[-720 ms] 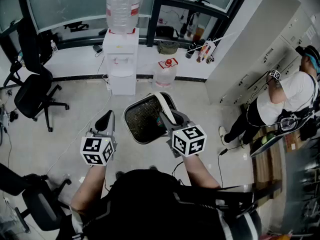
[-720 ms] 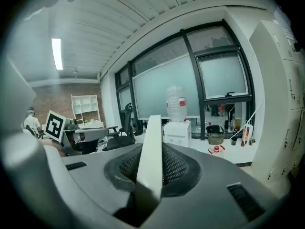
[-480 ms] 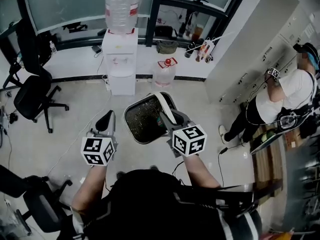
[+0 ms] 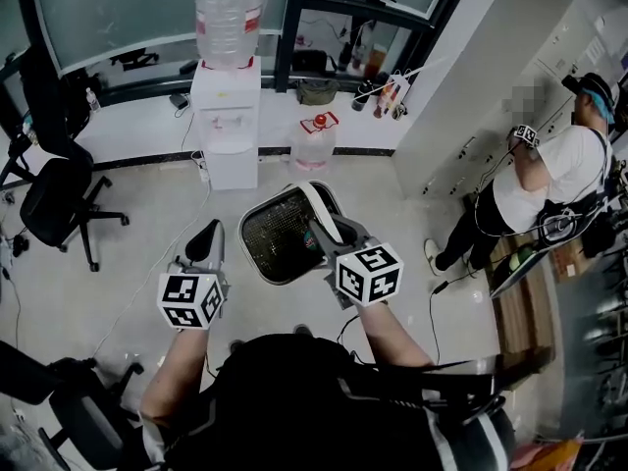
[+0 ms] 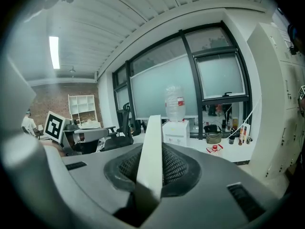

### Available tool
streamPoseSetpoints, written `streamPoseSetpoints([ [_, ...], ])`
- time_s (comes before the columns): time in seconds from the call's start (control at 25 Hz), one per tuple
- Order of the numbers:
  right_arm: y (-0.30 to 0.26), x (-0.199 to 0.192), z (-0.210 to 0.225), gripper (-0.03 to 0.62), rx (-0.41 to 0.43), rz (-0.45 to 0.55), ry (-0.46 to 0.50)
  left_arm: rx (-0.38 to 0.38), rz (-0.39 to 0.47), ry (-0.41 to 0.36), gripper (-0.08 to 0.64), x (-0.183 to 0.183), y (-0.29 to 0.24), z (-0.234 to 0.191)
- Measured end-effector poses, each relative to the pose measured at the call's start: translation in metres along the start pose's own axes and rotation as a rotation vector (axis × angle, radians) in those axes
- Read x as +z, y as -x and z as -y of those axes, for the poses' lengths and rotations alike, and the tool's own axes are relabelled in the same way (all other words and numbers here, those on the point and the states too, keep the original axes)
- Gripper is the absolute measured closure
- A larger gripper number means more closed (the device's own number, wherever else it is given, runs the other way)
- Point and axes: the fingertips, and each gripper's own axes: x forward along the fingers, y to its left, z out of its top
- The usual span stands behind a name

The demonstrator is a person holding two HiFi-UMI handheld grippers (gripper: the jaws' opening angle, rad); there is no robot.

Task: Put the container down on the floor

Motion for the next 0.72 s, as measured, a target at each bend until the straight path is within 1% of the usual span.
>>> streamPoseSetpoints([
  [0.28, -0.002, 0.004, -0.012, 0.522, -0.028, 0.014, -0.016, -0.036, -0.003, 0.005, 0.549, 0.001, 0.004, -0.013],
  [0.6, -0.013, 0.010, -0.030, 0.520, -0.098, 0.031, -0.016, -0.096, -0.001, -0.011, 0.549, 0.003, 0.010, -0.036],
  [0.72, -0.019, 0.011, -0.030, 0.520, -0.127, 0.035, -0.019, -0.117, 0.002, -0.011, 0.549, 0.005, 0.010, -0.043],
])
